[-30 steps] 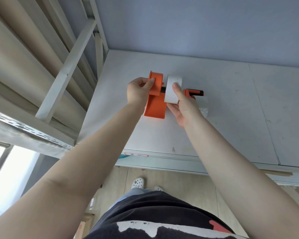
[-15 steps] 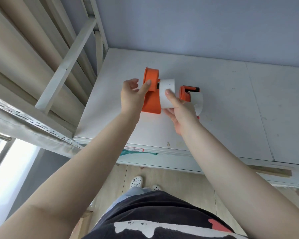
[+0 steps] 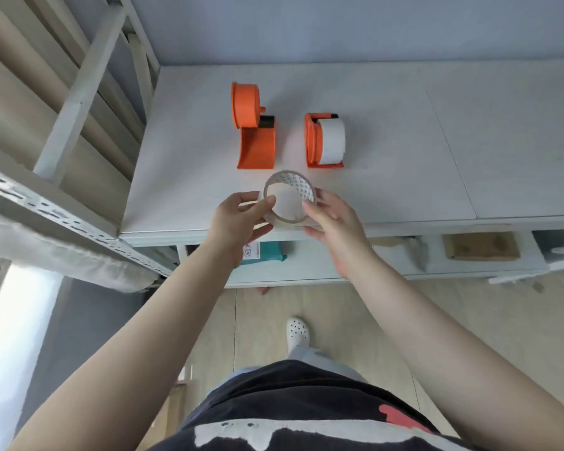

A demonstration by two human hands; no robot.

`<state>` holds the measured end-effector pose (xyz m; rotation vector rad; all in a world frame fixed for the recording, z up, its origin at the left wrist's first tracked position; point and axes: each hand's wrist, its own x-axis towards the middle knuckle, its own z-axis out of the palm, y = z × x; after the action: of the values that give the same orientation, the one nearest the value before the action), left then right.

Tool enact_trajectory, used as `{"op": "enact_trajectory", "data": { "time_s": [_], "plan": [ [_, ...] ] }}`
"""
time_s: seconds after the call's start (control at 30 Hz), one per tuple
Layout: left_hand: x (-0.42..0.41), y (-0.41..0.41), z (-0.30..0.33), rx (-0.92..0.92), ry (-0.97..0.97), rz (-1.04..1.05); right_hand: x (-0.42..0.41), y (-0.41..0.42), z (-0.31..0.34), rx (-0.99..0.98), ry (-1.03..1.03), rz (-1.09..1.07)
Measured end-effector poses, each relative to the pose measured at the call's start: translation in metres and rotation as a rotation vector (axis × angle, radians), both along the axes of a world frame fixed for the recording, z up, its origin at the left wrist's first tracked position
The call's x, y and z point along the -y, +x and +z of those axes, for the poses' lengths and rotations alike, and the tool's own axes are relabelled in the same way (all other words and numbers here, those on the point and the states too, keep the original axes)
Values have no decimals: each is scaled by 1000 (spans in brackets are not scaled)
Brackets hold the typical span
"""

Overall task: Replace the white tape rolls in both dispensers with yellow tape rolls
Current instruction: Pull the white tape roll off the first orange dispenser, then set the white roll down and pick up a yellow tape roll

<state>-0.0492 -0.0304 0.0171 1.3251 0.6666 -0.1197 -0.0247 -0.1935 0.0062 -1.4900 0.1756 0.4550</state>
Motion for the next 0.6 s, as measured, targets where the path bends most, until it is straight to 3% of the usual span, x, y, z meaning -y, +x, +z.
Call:
{"op": "enact_trajectory", "data": {
  "time_s": [0.27, 0.6],
  "plan": [
    [50, -80, -38, -122, -93, -253, 64, -116, -39, -280, 133, -279],
    [179, -121, -57, -176, -29, -506, 186, -197, -54, -307, 194, -587]
  ]
}}
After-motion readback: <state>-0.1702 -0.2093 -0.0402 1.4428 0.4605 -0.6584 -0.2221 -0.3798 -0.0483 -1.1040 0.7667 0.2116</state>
